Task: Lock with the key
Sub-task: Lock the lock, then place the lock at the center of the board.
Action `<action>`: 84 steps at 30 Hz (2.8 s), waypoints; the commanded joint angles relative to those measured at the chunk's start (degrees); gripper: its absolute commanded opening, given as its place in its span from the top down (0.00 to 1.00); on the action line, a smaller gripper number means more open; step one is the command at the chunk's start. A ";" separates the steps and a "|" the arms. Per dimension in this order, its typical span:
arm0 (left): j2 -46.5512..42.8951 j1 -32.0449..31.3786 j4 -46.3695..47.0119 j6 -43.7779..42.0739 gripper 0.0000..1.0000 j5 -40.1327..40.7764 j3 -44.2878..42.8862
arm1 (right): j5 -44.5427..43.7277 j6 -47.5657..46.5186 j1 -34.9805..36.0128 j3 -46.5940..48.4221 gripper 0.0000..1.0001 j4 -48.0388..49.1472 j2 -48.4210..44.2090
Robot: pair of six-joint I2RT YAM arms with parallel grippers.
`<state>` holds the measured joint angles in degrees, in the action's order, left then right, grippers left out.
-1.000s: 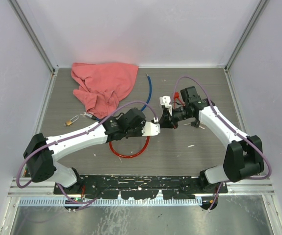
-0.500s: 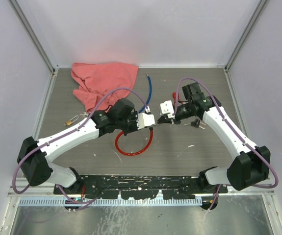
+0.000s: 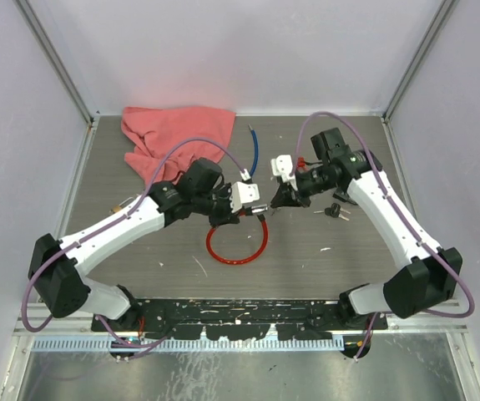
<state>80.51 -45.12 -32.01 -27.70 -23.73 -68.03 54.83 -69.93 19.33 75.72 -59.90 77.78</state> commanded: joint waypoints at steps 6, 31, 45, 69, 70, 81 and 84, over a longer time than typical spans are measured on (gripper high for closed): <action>-3.61 -10.84 2.52 -1.32 1.00 31.51 -0.75 | 4.80 23.46 -2.22 11.04 0.99 -12.93 10.23; -2.13 -1.73 -11.42 0.81 1.00 -3.53 -2.88 | -5.28 7.28 -1.82 1.39 0.99 -0.36 -5.34; -5.12 -18.31 2.67 -5.57 1.00 50.26 1.33 | 3.78 29.27 -3.43 12.05 0.99 -10.44 10.44; -13.72 2.46 -0.51 8.98 1.00 2.57 7.46 | -6.62 24.26 -2.56 2.92 0.99 4.37 -0.99; -14.77 3.07 2.59 11.59 1.00 0.83 8.97 | -4.05 24.54 -4.49 2.11 0.99 4.67 -1.00; -3.82 5.80 46.61 54.27 1.00 -1.69 20.95 | 3.57 56.67 -18.40 -15.34 0.99 35.62 -1.26; 3.52 6.02 49.09 59.82 1.00 -0.37 18.16 | 2.33 59.43 -23.15 -18.24 0.99 40.04 -0.68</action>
<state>78.24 -39.70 2.66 18.20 -25.32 -45.98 55.96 -20.58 1.63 59.57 -32.97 77.21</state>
